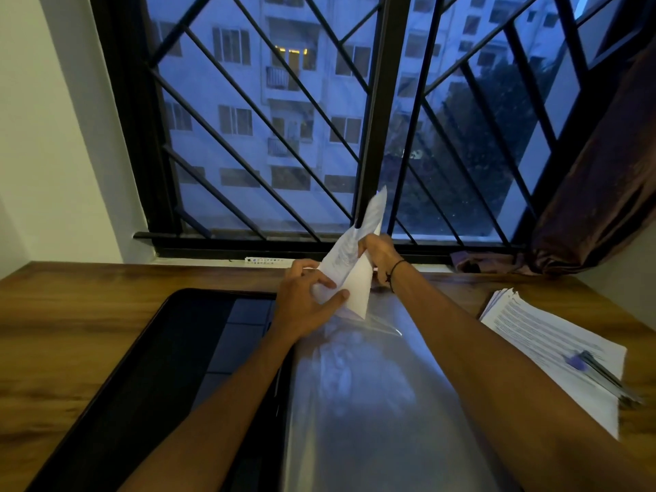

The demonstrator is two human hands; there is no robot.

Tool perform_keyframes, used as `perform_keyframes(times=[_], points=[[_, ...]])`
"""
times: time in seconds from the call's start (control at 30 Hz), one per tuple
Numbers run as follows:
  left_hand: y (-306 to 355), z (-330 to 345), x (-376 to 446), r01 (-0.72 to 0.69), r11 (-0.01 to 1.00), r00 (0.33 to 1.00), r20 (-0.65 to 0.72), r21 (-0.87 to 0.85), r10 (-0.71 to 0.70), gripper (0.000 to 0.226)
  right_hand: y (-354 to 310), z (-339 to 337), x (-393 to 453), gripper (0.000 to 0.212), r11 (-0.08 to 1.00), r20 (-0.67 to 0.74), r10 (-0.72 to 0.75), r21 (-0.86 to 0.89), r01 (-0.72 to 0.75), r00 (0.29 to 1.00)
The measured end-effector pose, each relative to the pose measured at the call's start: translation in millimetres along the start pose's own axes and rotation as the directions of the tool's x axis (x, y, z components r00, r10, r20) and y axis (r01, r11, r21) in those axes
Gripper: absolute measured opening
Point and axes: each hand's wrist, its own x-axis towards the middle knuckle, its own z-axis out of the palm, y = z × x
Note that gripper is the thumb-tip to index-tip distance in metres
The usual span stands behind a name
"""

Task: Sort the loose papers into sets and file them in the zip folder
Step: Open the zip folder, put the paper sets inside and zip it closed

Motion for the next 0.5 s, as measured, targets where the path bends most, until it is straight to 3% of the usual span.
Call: perform_keyframes(times=[0.17, 0.27, 0.5], points=[[-3.8, 1.5, 0.4, 0.006, 1.000, 0.999, 0.054, -0.030, -0.004, 0.038, 1.9, -31.5, 10.8, 0.047, 0.998, 0.066, 0.045, 0.033, -0.047, 0.997], [1.4, -0.1, -1.3, 0.036, 0.990, 0.997, 0.079, -0.138, -0.026, 0.037, -7.5, -51.9, 10.1, 0.013, 0.995, 0.086, 0.095, -0.018, -0.094, 0.992], [5.9, -3.2, -4.3, 0.041, 0.986, 0.995, 0.093, -0.159, -0.026, 0.032, -7.5, -80.3, 3.4, 0.033, 0.985, 0.263, 0.164, 0.005, -0.171, 0.951]])
